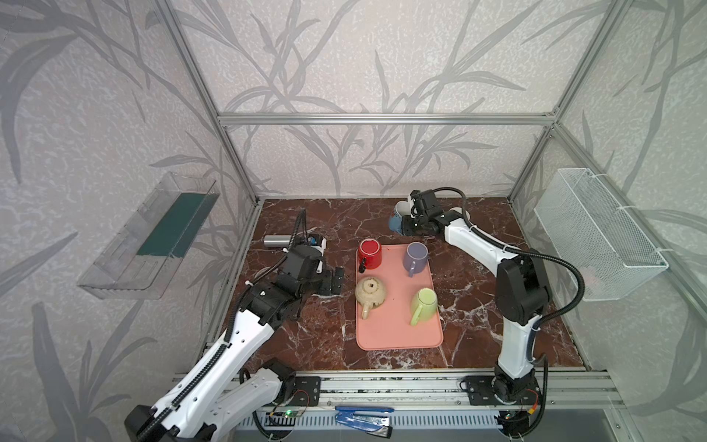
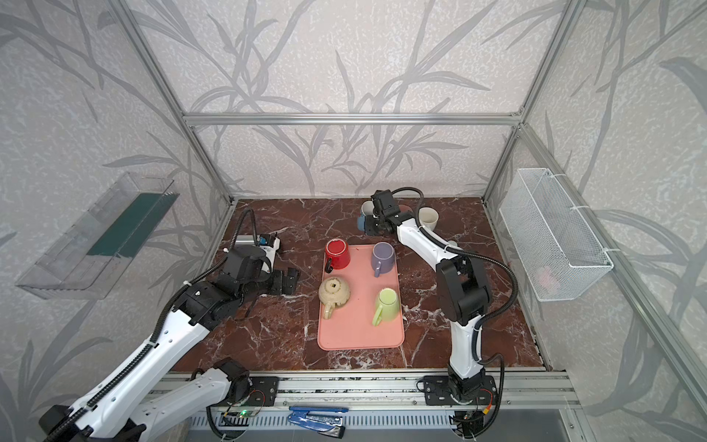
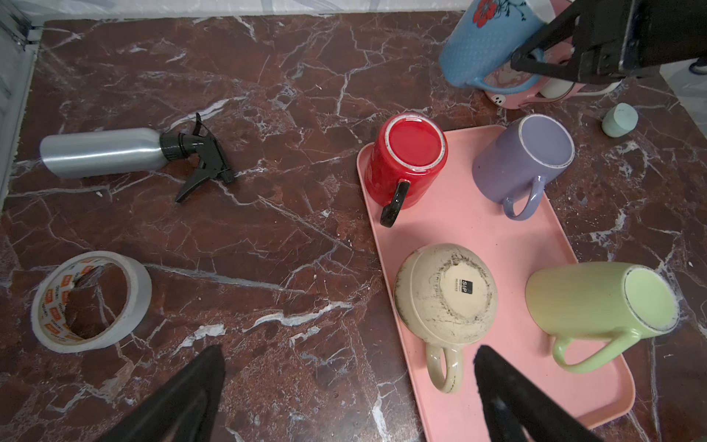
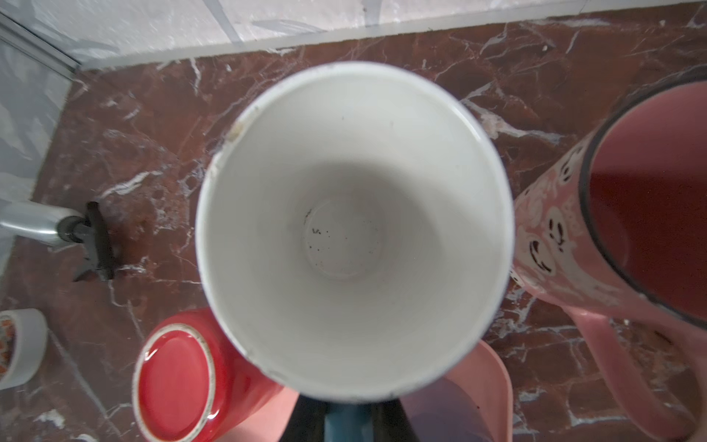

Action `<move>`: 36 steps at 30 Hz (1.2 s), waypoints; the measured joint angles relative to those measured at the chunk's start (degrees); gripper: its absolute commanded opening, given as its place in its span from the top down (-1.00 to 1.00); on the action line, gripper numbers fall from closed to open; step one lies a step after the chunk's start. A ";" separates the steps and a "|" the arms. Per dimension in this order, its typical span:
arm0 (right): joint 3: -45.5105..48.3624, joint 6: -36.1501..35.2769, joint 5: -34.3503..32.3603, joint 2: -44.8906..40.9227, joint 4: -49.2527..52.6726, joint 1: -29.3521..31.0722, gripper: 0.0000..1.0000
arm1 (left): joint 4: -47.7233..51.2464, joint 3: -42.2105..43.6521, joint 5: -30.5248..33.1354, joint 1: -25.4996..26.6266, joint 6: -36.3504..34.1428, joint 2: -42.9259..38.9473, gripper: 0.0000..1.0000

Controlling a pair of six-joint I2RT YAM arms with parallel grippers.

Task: Turn the mug right side up
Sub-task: 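Lower the blue mug upright beside the pink mug with the right gripper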

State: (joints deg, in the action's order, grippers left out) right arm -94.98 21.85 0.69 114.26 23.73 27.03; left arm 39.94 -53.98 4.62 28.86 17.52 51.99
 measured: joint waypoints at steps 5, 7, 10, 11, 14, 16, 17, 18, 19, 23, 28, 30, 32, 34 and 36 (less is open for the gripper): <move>-4.20 -1.40 -4.90 3.30 3.30 1.05 1.00 | 0.13 0.37 0.48 0.00 -0.07 -1.05 -0.99; -5.07 -1.90 -6.60 3.93 4.42 1.11 1.00 | 0.17 0.42 0.57 0.00 -0.15 -1.03 -0.99; -7.26 -2.43 -9.16 5.44 6.01 1.05 1.00 | 0.33 0.57 0.94 0.00 -0.44 -1.05 -0.99; -8.22 -2.62 -9.84 6.16 6.40 1.05 1.00 | 0.39 0.59 1.11 0.00 -0.52 -1.05 -0.99; -9.33 -3.13 -11.28 7.34 6.62 1.05 1.00 | 0.37 0.59 1.36 0.00 -0.79 -1.07 -0.99; -9.33 -3.28 -11.76 7.61 6.97 0.98 1.00 | 0.37 0.59 1.38 0.00 -0.94 -1.07 -0.99; -9.33 -3.30 -11.98 7.76 7.19 0.87 1.00 | 0.39 0.59 1.40 0.00 -1.01 -1.07 -0.99; -9.35 -3.30 -12.20 7.93 7.41 0.74 1.00 | 0.39 0.59 1.44 0.00 -1.03 -1.07 -0.99; -9.35 -3.28 -12.33 8.09 7.56 0.70 1.00 | 0.39 0.59 1.46 0.00 -1.03 -1.07 -0.99; -9.35 -3.30 -12.41 9.07 7.87 0.44 1.00 | 0.37 0.59 1.55 0.00 -1.05 -1.07 -0.99; -9.35 -3.50 -12.59 10.03 7.89 0.17 1.00 | 0.37 0.59 1.57 0.00 -1.07 -1.07 -0.99; -9.35 -3.52 -12.57 10.21 7.87 -0.04 1.00 | 0.39 0.61 1.60 0.00 -1.07 -1.07 -0.99; -9.35 -3.58 -12.63 10.23 7.91 -0.35 1.00 | 0.37 0.61 1.57 0.00 -1.09 -1.07 -0.99; -9.35 -3.78 -12.70 10.23 7.85 -0.61 1.00 | 0.39 0.61 1.57 0.00 -1.09 -1.07 -0.99; -9.35 -3.98 -12.70 10.23 7.91 -0.85 1.00 | 0.39 0.61 1.57 0.00 -1.11 -1.07 -0.99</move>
State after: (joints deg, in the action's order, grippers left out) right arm -104.33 17.87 -12.01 124.49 31.64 26.17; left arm 40.34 -53.36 6.20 28.86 16.40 50.92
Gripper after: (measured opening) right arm 0.168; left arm 0.993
